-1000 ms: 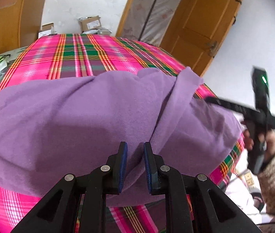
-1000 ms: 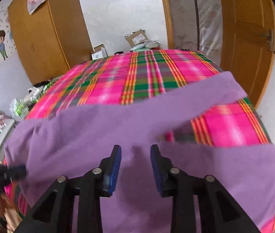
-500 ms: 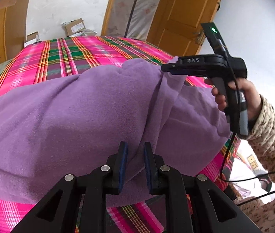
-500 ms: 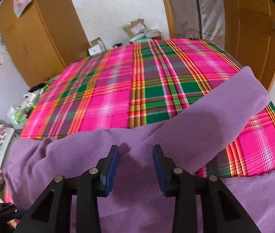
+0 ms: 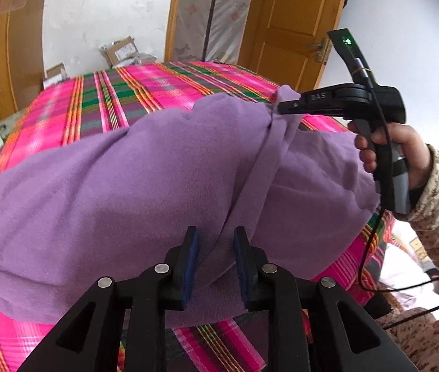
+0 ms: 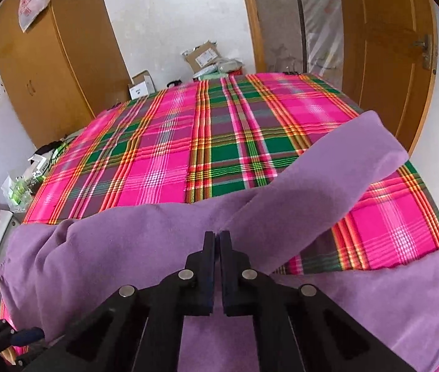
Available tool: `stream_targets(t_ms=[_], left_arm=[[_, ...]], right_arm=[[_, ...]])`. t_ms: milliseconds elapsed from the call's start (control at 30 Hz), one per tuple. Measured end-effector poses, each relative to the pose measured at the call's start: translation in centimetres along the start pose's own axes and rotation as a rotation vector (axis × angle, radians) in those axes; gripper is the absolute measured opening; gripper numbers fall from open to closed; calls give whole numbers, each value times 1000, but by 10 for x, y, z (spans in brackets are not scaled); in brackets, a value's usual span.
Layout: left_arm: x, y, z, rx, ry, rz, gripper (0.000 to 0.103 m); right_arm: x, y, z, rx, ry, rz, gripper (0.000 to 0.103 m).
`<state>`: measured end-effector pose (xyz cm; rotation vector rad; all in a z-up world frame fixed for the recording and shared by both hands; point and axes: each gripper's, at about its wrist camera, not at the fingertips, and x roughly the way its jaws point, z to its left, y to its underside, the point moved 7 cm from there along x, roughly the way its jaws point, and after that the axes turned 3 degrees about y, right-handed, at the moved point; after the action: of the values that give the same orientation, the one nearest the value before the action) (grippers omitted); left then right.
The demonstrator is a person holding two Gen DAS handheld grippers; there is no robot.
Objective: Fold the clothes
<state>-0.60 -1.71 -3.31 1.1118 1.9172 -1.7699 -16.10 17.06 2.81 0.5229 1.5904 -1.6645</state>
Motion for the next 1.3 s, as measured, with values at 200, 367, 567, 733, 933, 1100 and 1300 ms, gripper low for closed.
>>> stream_targets(t_ms=[200,367,567,733,933,1100,1300], left_arm=[[-1,-5,-25,156,-62,-34,29],[11,-5,-26,213,-124,-1,29],[23,-9,-24,210,-149,16,29],[23,-14,-13,123,-102,-4,26],[25,-16,-11,110,-77,-13,14],[27,-14,-15,116,-61,-7,11],[29,-12,-14,102,-50,-6,11]], right_arm=[[-21,6,-11,74,-32,-46,3],[-34,17,-21,124,-44,-73,3],[-45,38,-36,173,-32,-84,3],[-42,52,-48,219,-49,-60,3],[-33,56,-54,256,-59,-22,5],[-35,39,-59,243,-35,-75,18],[-18,20,-68,214,24,-45,19]])
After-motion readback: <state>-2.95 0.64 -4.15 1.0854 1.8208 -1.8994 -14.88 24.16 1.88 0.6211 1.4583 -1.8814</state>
